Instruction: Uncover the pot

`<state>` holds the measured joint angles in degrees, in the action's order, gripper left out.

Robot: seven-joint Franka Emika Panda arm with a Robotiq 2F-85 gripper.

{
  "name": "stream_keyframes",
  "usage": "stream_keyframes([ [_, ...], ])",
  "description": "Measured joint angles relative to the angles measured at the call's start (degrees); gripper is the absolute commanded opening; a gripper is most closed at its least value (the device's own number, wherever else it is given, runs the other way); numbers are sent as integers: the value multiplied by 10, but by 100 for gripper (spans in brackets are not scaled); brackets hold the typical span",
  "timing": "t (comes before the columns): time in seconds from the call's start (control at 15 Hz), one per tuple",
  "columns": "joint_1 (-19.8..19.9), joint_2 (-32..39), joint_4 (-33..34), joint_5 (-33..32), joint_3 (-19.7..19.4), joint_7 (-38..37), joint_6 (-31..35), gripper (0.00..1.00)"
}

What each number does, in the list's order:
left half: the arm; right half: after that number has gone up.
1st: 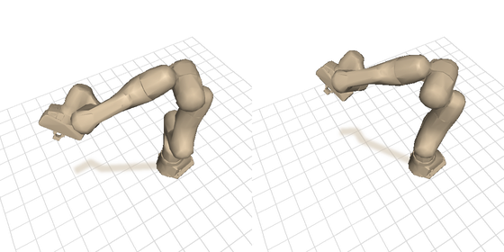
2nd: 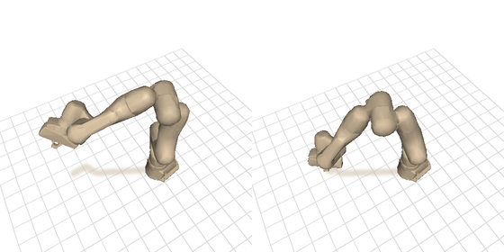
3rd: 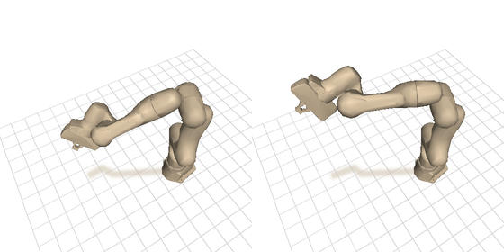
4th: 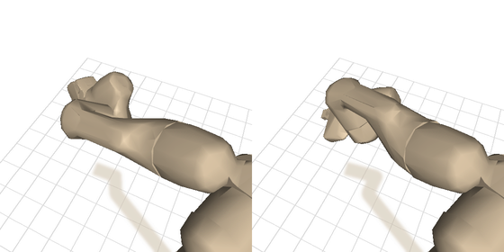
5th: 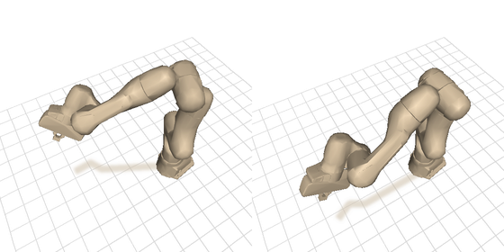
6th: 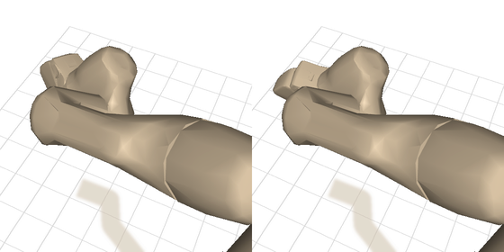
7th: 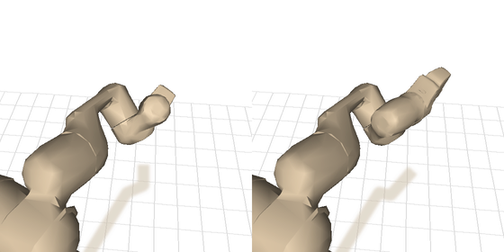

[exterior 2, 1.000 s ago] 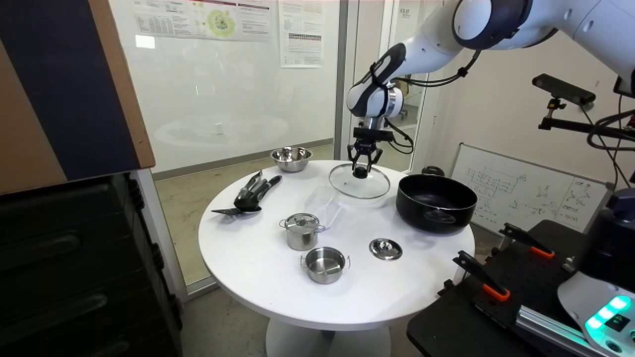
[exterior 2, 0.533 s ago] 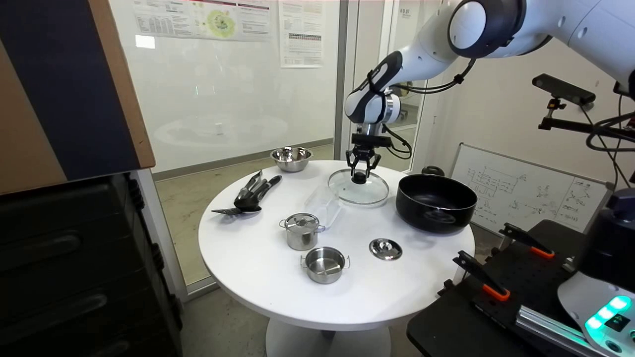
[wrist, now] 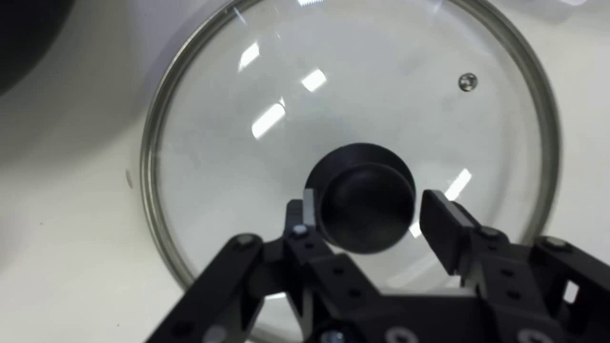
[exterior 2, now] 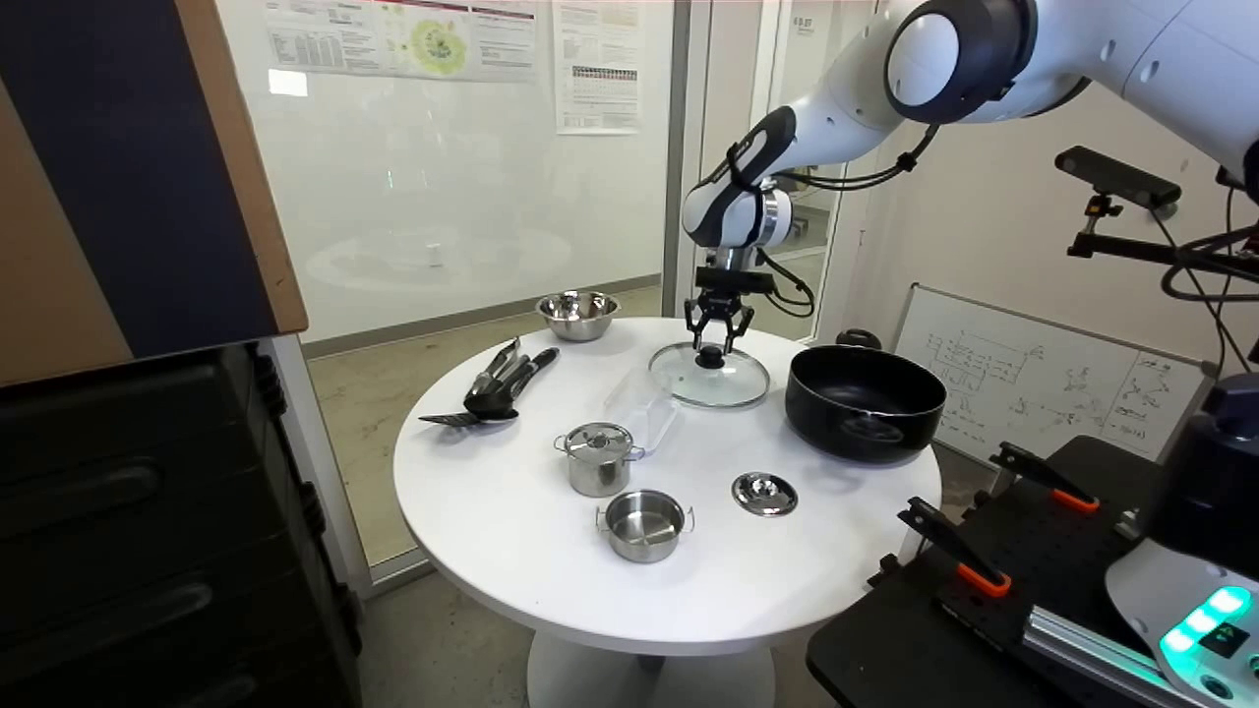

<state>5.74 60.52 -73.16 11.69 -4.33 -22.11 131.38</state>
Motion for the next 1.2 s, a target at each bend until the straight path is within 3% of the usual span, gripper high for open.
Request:
stream_keyframes([
  [0.13, 0, 0, 8, 0, 0, -4, -1, 99],
  [0.73, 3, -20, 20, 0, -1, -10, -5, 100],
  [0.93, 7, -78, -9, -1, 0, 20, -27, 100],
  [1.2, 17, -191, -102, -7, 0, 121, -58, 100],
])
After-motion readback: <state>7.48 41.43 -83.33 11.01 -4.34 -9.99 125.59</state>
